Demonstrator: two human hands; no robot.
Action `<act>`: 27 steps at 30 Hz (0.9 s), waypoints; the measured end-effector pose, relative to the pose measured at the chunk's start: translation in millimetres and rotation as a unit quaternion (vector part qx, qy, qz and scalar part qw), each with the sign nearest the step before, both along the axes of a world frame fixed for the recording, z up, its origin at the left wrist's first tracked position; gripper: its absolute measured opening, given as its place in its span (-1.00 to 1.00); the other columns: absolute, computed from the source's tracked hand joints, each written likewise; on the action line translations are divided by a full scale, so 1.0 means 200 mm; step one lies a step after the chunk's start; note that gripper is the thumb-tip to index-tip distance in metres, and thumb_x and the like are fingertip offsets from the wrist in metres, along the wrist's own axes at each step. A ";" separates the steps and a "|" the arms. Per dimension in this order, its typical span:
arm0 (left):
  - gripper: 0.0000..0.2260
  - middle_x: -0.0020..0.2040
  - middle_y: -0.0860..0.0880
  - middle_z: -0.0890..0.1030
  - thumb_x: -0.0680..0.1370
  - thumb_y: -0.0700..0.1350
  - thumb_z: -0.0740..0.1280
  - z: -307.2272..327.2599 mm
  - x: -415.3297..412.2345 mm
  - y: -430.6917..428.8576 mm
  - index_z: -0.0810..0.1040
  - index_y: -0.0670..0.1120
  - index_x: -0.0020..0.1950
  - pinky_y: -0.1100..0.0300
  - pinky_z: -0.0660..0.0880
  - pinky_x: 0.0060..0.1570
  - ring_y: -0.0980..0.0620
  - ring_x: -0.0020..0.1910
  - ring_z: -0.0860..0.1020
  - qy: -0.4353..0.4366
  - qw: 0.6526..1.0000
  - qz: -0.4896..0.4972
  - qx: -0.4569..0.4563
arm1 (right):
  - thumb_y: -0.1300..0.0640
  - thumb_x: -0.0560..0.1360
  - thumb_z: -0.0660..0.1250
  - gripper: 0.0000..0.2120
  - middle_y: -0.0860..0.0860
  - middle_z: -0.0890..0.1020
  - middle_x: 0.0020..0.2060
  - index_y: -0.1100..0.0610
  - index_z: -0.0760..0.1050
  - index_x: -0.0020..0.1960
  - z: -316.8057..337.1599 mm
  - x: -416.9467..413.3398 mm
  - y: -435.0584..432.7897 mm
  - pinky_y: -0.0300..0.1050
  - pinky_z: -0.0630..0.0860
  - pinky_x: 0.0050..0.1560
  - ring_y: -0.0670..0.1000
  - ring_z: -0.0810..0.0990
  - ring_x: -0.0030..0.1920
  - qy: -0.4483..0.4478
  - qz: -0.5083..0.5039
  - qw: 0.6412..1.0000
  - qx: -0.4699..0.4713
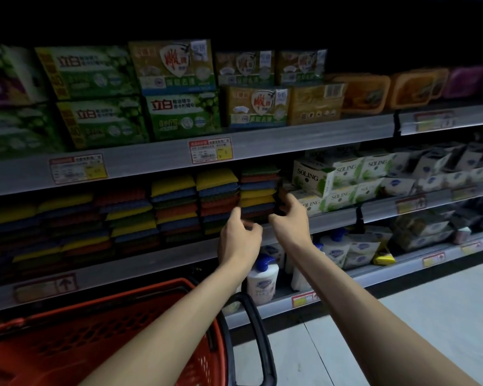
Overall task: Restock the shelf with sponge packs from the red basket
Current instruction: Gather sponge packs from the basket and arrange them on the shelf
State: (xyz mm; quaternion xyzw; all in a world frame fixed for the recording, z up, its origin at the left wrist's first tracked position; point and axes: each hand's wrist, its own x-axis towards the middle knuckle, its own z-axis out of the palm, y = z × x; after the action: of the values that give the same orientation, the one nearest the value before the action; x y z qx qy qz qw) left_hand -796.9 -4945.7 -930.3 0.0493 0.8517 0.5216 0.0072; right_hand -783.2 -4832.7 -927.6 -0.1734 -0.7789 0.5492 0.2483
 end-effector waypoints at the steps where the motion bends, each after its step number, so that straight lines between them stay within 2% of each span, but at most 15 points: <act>1: -0.45 0.12 0.00 0.63 0.60 -0.04 0.33 0.00 0.00 0.00 0.28 0.03 0.58 -0.04 0.60 0.10 -0.07 0.08 0.62 0.001 1.000 0.003 0.002 | 0.37 0.36 0.26 -0.59 -0.02 0.70 -0.01 0.11 0.55 0.16 0.00 -0.01 0.00 0.08 0.63 0.15 0.00 0.67 0.03 0.000 -0.002 1.000 -0.003; 4: -0.42 0.09 0.04 0.62 0.60 -0.05 0.33 0.00 0.00 0.02 0.24 0.01 0.60 -0.03 0.58 0.13 -0.05 0.09 0.60 0.003 1.000 0.015 0.012 | 0.36 0.36 0.28 -0.58 0.05 0.69 0.03 0.16 0.54 0.20 0.00 -0.02 0.00 0.11 0.61 0.18 0.07 0.65 0.07 -0.007 -0.009 1.000 -0.009; 8: -0.45 0.01 0.08 0.63 0.61 -0.08 0.32 0.00 0.01 0.03 0.26 0.02 0.59 0.06 0.55 0.01 -0.01 0.01 0.60 0.016 0.999 0.030 0.020 | 0.41 0.38 0.29 -0.62 0.06 0.68 -0.01 0.20 0.54 0.16 0.00 -0.02 0.00 0.13 0.60 0.18 0.13 0.65 0.08 -0.005 -0.010 1.000 -0.010; 13: -0.45 0.02 0.04 0.65 0.61 -0.08 0.32 -0.01 0.00 0.03 0.26 0.02 0.60 0.01 0.59 0.04 -0.04 0.02 0.62 0.015 0.999 0.036 0.012 | 0.31 0.32 0.27 -0.57 0.07 0.69 0.02 0.15 0.55 0.17 -0.01 -0.03 0.00 0.19 0.60 0.20 0.11 0.65 0.09 -0.005 0.001 1.000 -0.016; 16: -0.46 0.02 0.04 0.64 0.62 -0.09 0.32 -0.01 -0.01 0.03 0.28 0.01 0.59 0.01 0.58 0.05 -0.06 0.04 0.61 0.017 0.999 0.045 0.009 | 0.38 0.36 0.28 -0.52 0.04 0.68 0.10 0.16 0.54 0.26 0.01 -0.03 0.00 0.03 0.59 0.24 0.04 0.64 0.14 -0.004 0.006 1.000 -0.014; 19: -0.48 0.01 0.03 0.64 0.62 -0.10 0.32 0.00 -0.01 0.03 0.31 -0.01 0.57 0.04 0.57 0.01 -0.05 0.01 0.61 0.015 0.999 0.047 0.018 | 0.46 0.38 0.26 -0.58 0.00 0.69 -0.01 0.14 0.56 0.16 0.02 -0.03 0.00 -0.31 0.57 0.02 -0.03 0.65 0.01 0.004 0.012 1.000 -0.008; 20: -0.49 0.00 0.03 0.64 0.62 -0.10 0.32 0.00 -0.01 0.03 0.32 -0.02 0.56 0.05 0.56 -0.01 -0.05 0.00 0.61 0.013 0.999 0.047 0.020 | 0.47 0.38 0.25 -0.59 -0.02 0.69 -0.04 0.12 0.57 0.12 0.02 -0.03 0.00 -0.35 0.55 -0.04 -0.05 0.65 -0.02 0.009 0.013 1.000 -0.006; 24: -0.48 0.01 0.02 0.65 0.61 -0.10 0.32 0.00 -0.02 0.03 0.31 -0.03 0.57 0.05 0.56 -0.01 -0.07 0.02 0.62 0.005 0.999 0.048 0.024 | 0.46 0.38 0.27 -0.59 -0.03 0.70 -0.03 0.12 0.58 0.13 0.02 -0.03 0.01 -0.17 0.59 0.05 -0.02 0.67 0.02 0.018 0.017 1.000 -0.001; 27: -0.50 0.02 -0.01 0.63 0.61 -0.10 0.31 0.01 -0.02 0.03 0.33 -0.03 0.56 0.06 0.56 -0.04 -0.08 0.00 0.62 -0.001 0.998 0.048 0.029 | 0.45 0.40 0.27 -0.61 -0.08 0.68 -0.05 0.12 0.56 0.13 0.02 -0.02 0.01 -0.12 0.59 0.10 -0.04 0.65 0.01 0.006 0.017 1.000 0.004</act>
State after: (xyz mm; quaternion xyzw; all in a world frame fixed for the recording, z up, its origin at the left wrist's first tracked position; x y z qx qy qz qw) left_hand -800.4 -4940.6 -928.7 0.0078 0.8376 0.5459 -0.0184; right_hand -787.3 -4829.8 -923.4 -0.1562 -0.7825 0.5510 0.2445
